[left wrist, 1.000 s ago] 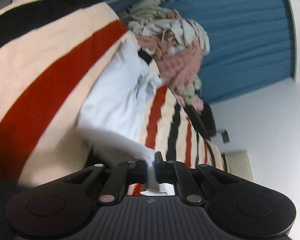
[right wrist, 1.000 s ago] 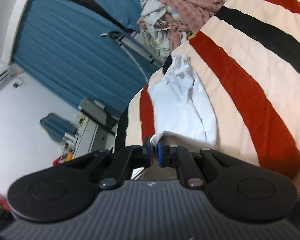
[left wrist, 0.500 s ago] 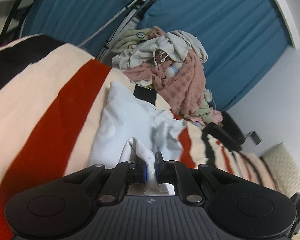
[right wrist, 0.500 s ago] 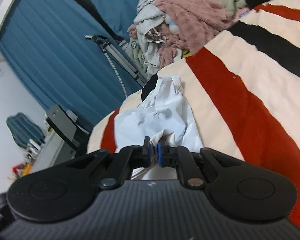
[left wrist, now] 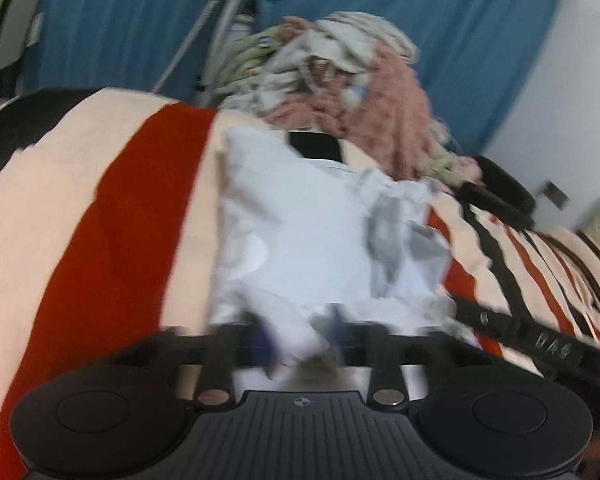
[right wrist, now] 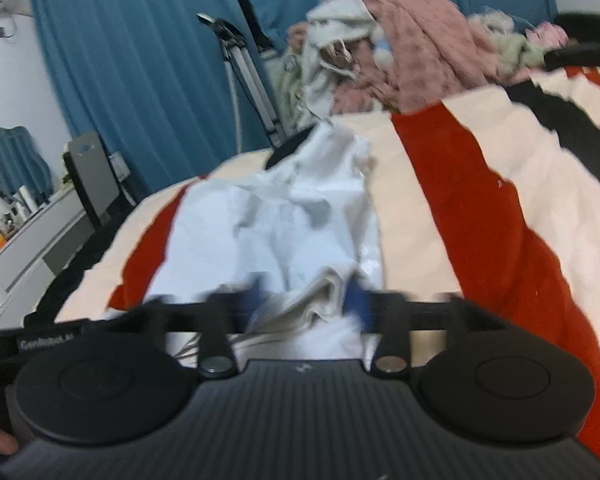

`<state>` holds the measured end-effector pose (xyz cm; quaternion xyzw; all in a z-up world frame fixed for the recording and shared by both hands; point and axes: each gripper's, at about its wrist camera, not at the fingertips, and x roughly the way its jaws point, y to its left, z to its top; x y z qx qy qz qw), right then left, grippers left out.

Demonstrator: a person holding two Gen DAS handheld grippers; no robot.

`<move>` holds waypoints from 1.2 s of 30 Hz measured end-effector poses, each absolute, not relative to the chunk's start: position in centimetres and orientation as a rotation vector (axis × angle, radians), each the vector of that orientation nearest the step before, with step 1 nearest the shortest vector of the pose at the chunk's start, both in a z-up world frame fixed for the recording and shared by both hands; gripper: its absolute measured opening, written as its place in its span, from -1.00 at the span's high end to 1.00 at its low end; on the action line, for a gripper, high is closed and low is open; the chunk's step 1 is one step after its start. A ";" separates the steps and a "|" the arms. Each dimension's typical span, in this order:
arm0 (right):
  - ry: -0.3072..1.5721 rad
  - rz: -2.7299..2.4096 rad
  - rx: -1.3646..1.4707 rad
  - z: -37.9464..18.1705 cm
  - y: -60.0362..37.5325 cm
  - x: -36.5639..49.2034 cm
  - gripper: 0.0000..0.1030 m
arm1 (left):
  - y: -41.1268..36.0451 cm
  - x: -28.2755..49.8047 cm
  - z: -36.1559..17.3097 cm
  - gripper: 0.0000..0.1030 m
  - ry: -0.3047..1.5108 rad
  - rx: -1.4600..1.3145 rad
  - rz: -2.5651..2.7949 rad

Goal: Fold clothes

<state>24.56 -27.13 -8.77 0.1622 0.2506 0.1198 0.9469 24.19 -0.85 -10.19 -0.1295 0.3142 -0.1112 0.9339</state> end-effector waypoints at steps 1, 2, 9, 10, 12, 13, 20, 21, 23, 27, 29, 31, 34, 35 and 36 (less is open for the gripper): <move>0.481 0.231 0.332 -8.3 -27.2 23.9 -0.70 | -1.2 23.5 -9.8 -0.35 0.623 -0.235 -0.224; 0.469 0.233 0.329 -7.9 -27.3 23.4 -0.65 | -1.6 22.7 -9.2 -0.45 0.600 -0.200 -0.213; 0.417 0.217 0.296 -5.4 -28.2 20.0 -0.65 | -2.1 18.2 -5.8 -0.67 0.519 -0.124 -0.177; 0.409 0.212 0.290 -5.0 -28.4 19.5 -0.65 | -2.0 17.4 -5.3 -0.67 0.513 -0.122 -0.173; 0.396 0.212 0.281 -4.4 -28.3 18.1 -0.65 | -1.7 15.6 -4.5 -0.67 0.501 -0.118 -0.166; 0.390 0.212 0.276 -4.1 -28.3 17.4 -0.65 | -1.6 14.7 -4.1 -0.67 0.494 -0.116 -0.160; 0.342 0.205 0.196 -3.0 -27.2 12.5 -0.65 | -0.9 9.4 -2.2 -0.69 0.453 -0.118 -0.151; 0.339 0.203 0.184 -2.9 -27.1 12.0 -0.65 | -0.8 8.9 -2.0 -0.69 0.449 -0.126 -0.150; 0.330 0.202 0.173 -2.8 -26.9 11.3 -0.65 | -0.6 7.9 -1.8 -0.69 0.446 -0.139 -0.151; 0.322 0.196 0.170 -2.6 -26.7 10.4 -0.65 | -0.8 6.7 -1.9 -0.69 0.450 -0.116 -0.152; 0.321 0.192 0.163 -2.6 -26.5 10.1 -0.65 | -0.9 6.5 -2.1 -0.69 0.456 -0.110 -0.155; 0.318 0.191 0.153 -2.6 -26.4 9.9 -0.65 | -0.9 6.5 -2.3 -0.69 0.461 -0.116 -0.157; 0.326 0.187 0.153 -2.9 -26.3 9.9 -0.65 | -0.8 6.6 -2.5 -0.69 0.470 -0.118 -0.149; 0.329 0.186 0.153 -3.0 -26.3 9.9 -0.64 | -0.7 6.7 -2.6 -0.69 0.480 -0.126 -0.141; 0.330 0.179 0.157 -3.1 -26.3 9.9 -0.64 | -0.6 6.9 -2.8 -0.69 0.494 -0.137 -0.128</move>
